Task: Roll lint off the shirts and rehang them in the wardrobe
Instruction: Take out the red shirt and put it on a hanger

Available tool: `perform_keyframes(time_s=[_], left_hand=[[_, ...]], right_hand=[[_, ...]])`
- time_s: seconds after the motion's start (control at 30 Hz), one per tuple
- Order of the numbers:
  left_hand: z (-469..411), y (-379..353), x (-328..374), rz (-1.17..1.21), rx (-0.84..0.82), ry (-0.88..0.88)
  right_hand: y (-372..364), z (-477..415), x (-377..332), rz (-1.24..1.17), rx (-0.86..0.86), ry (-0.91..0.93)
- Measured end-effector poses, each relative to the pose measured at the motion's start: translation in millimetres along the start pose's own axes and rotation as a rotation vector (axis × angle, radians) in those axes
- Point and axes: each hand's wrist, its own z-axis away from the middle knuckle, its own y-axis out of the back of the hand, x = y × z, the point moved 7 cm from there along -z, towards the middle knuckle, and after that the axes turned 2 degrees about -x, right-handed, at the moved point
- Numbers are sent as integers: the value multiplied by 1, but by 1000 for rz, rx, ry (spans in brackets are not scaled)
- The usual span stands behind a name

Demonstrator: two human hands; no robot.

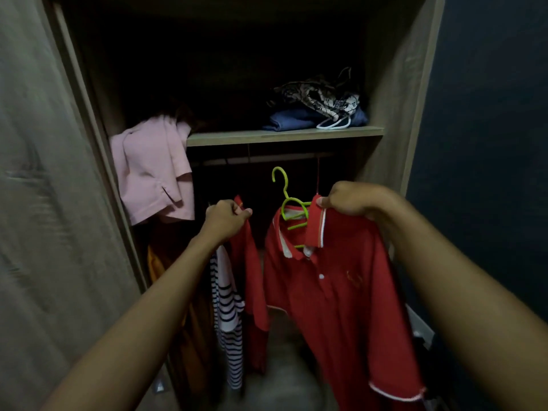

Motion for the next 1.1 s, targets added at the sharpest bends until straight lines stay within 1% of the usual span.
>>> perform_keyframes(time_s=[0.1, 0.17, 0.27, 0.37, 0.53, 0.73, 0.87, 0.97, 1.1], left_hand=[[-14, -16, -2, -26, 0, 41], [-22, -28, -9, -9, -14, 76], [-34, -39, -20, 14, -26, 130], [-51, -46, -29, -23, -46, 156], [-71, -44, -29, -175, -16, 182], [-76, -51, -31, -234, -146, 190], [-72, -45, -32, -219, -194, 201], [-69, -43, -31, -223, -195, 190], [-61, -39, -26, -229, -169, 194]], right_hand=[[-30, -26, 7, -292, -23, -3], [-48, -43, 8, -403, -28, 4], [-63, -65, 3, -500, 51, 26], [-69, -89, -4, -552, 130, 63], [-77, -131, -14, -702, 177, 98], [-87, -171, -17, -764, 249, 118], [-98, -199, -18, -771, 250, 114], [-111, -215, -18, -786, 218, 99], [-127, -215, -12, -830, 160, 95]])
